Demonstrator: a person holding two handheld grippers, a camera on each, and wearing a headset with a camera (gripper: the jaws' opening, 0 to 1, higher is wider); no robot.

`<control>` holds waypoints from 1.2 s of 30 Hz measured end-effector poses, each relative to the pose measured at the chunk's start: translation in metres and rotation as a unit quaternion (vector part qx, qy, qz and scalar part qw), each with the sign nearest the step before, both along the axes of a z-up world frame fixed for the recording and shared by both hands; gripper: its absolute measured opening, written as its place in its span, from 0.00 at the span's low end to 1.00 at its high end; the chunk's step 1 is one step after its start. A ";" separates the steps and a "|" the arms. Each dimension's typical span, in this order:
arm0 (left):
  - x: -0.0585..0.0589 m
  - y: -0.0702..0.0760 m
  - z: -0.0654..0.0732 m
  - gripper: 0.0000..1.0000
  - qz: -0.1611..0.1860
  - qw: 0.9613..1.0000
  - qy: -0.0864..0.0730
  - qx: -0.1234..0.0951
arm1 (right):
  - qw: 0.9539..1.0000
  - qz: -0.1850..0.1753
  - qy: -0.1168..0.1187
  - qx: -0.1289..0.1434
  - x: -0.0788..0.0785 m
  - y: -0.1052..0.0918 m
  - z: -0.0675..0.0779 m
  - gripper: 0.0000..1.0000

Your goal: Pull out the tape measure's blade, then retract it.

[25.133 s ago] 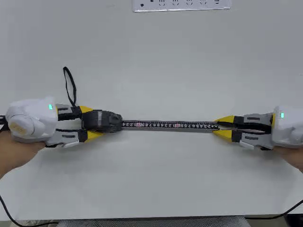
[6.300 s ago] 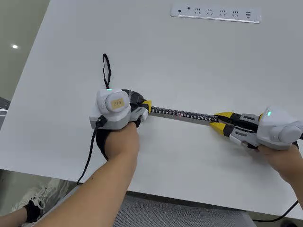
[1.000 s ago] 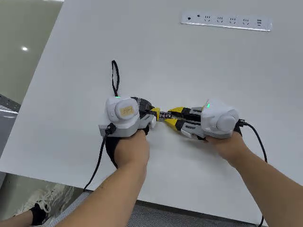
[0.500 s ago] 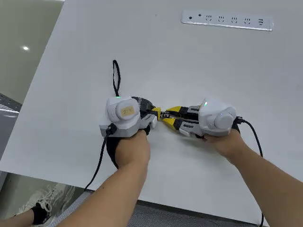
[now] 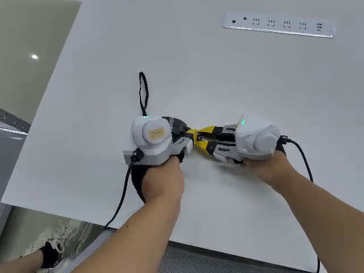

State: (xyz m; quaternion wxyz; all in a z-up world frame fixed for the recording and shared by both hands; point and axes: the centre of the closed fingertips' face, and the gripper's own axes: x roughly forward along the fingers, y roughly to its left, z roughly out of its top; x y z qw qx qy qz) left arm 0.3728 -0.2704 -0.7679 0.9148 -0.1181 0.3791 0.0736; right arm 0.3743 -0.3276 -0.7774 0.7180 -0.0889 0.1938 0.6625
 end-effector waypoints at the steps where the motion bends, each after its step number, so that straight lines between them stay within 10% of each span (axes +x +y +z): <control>1: 0.000 0.000 0.000 0.66 0.001 1.000 -0.001 -0.001 | 1.000 0.001 0.000 0.000 0.000 0.001 -0.001 0.12; 36: 0.000 -0.001 0.001 0.68 -0.022 1.000 -0.004 0.003 | 1.000 0.009 -0.010 -0.010 -0.001 0.006 -0.001 0.15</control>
